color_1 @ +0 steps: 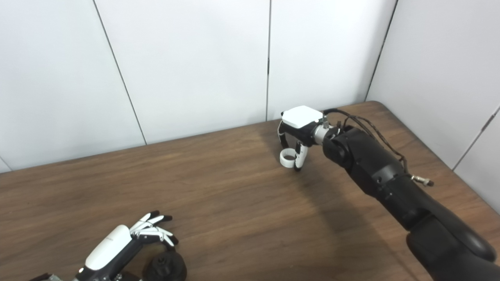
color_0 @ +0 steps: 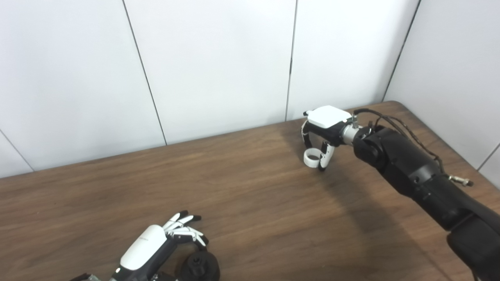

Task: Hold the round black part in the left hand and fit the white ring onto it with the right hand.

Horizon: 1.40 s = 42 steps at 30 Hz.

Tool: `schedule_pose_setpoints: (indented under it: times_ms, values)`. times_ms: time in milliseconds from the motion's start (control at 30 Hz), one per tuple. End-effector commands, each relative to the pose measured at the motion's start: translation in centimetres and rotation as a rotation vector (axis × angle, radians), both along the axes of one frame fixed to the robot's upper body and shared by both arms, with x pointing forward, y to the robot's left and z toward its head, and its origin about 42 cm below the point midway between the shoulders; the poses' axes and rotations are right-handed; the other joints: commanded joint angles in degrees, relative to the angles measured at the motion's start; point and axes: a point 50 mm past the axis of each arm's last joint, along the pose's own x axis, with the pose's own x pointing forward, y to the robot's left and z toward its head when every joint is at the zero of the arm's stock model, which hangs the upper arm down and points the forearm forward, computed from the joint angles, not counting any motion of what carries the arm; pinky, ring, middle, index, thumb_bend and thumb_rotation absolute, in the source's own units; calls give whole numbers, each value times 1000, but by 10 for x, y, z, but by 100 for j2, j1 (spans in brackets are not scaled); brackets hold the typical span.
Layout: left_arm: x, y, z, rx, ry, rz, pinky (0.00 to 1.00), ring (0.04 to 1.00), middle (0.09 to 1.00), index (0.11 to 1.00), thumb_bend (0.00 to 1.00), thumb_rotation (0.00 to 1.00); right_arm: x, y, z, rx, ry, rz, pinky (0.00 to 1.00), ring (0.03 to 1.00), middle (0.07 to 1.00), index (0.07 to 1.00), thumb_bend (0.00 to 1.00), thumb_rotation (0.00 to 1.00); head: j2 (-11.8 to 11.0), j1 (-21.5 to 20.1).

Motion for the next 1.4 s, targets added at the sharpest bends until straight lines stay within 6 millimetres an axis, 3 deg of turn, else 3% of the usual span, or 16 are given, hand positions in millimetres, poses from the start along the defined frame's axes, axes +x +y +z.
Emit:
schedule_pose_setpoints:
  times_ms: [0, 1000, 1367]
  values:
    - [8, 2, 15, -31, -58, 5, 1000, 919, 685, 482, 523, 57, 3, 0, 9, -1, -32, 3, 1000, 996, 810, 482, 526, 143, 0, 12]
    - [25, 5, -7, 21, -31, 40, 1000, 913, 683, 482, 523, 58, -3, 37, 51, 34, -134, 184, 1000, 997, 801, 481, 526, 141, -78, 52]
    - [30, 7, -17, 46, -23, 60, 1000, 915, 684, 482, 524, 60, -17, 62, 73, 52, -180, 279, 1000, 1000, 808, 481, 526, 141, -91, 136]
